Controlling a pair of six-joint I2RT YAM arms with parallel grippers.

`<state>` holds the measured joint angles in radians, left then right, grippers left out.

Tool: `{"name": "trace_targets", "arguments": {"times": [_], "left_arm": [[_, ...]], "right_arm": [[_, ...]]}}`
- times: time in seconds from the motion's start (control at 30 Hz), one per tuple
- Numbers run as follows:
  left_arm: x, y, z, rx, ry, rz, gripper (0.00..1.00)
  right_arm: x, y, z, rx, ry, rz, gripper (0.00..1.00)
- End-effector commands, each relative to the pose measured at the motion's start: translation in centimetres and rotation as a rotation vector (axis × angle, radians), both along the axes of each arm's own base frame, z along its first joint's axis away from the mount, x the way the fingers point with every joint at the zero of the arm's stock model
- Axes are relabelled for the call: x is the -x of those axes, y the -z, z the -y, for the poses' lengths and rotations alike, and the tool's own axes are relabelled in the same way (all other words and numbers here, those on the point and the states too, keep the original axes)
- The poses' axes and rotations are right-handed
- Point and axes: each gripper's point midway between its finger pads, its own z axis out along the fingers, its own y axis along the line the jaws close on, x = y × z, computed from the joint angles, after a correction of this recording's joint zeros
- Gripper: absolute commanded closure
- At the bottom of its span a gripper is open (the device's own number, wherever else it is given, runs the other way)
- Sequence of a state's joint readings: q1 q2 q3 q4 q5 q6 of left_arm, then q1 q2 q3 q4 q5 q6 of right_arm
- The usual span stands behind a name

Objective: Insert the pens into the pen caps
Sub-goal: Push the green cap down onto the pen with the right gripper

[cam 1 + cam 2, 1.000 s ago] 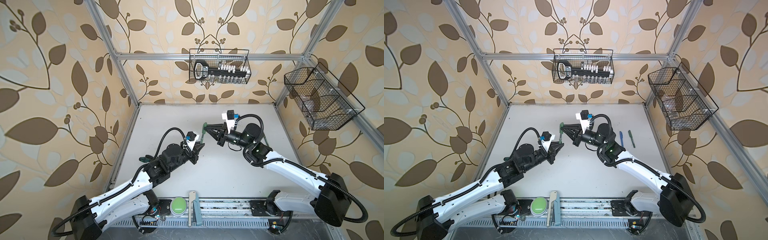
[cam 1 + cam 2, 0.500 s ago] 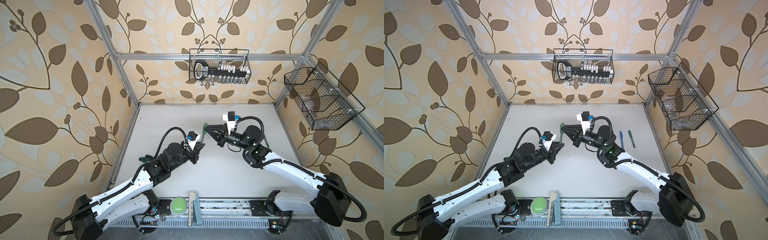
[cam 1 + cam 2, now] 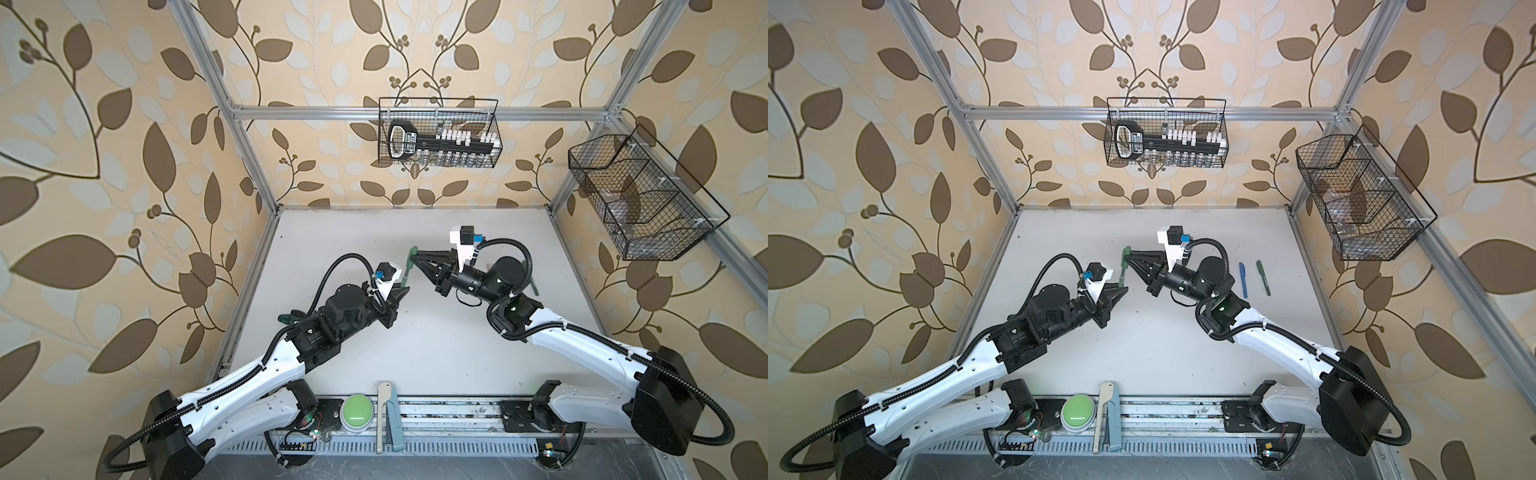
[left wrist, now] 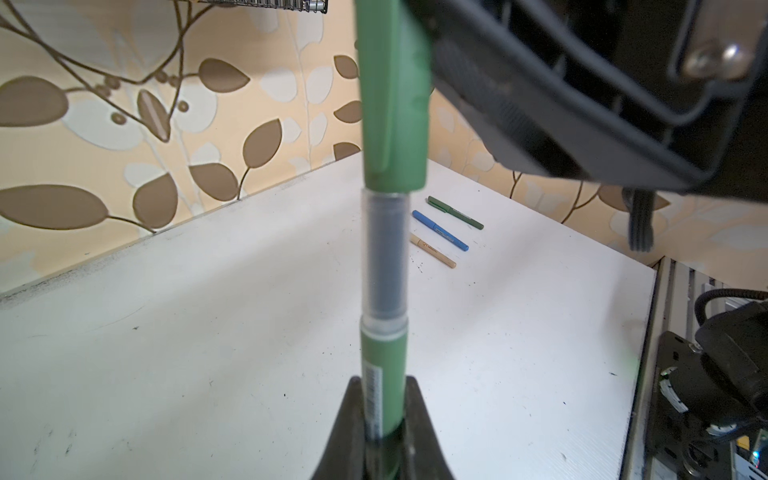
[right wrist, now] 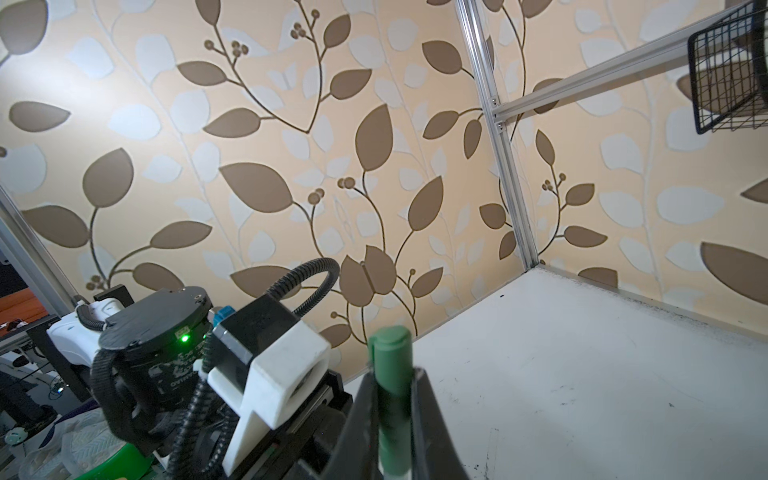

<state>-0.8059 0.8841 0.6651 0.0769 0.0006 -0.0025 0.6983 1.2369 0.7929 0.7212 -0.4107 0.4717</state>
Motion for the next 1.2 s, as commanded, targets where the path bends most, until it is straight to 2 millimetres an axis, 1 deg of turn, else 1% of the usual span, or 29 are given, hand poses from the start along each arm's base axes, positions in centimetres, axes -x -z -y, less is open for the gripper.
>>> {"name": "trace_targets", "arguments": {"times": [0.0,0.27,0.43,0.47,0.57,0.67,0.8,0.9,1.0,1.07,1.17], "left_arm": [[-0.3,-5.5,0.1,0.103,-0.006,0.113,1.00],[-0.2,-6.4,0.7,0.106,0.019,0.119,1.00],[-0.4,-6.3,0.9,0.097,0.025,0.115,1.00],[-0.4,-6.2,0.9,0.095,0.023,0.115,1.00],[-0.5,-6.2,0.8,0.093,0.018,0.118,1.00],[-0.5,-6.1,0.8,0.091,0.015,0.118,1.00],[-0.7,-5.8,0.7,0.083,0.005,0.114,1.00],[-0.7,-5.4,0.7,0.074,0.003,0.109,1.00],[-0.7,-5.1,0.9,0.074,0.012,0.102,1.00],[-0.6,-4.9,1.1,0.074,0.023,0.094,1.00],[-0.4,-4.7,1.3,0.077,0.040,0.081,1.00]], "right_arm": [[0.7,0.0,0.2,-0.008,-0.007,0.012,0.87],[1.1,0.0,0.2,-0.014,-0.009,0.020,0.84],[1.2,-0.1,0.3,-0.008,-0.009,0.027,0.80],[1.2,-0.1,0.3,-0.005,-0.007,0.029,0.78],[1.3,-0.1,0.5,0.008,0.000,0.035,0.74],[1.4,-0.1,0.7,0.032,0.012,0.044,0.68],[2.0,-0.6,1.5,0.077,0.034,0.063,0.58],[2.0,-1.0,2.4,0.107,0.039,0.031,0.51],[1.7,-1.2,2.5,0.132,-0.054,-0.027,0.48],[1.5,-1.1,2.1,0.157,-0.130,-0.066,0.48],[1.2,-0.7,1.1,0.203,-0.190,-0.093,0.47]]}}
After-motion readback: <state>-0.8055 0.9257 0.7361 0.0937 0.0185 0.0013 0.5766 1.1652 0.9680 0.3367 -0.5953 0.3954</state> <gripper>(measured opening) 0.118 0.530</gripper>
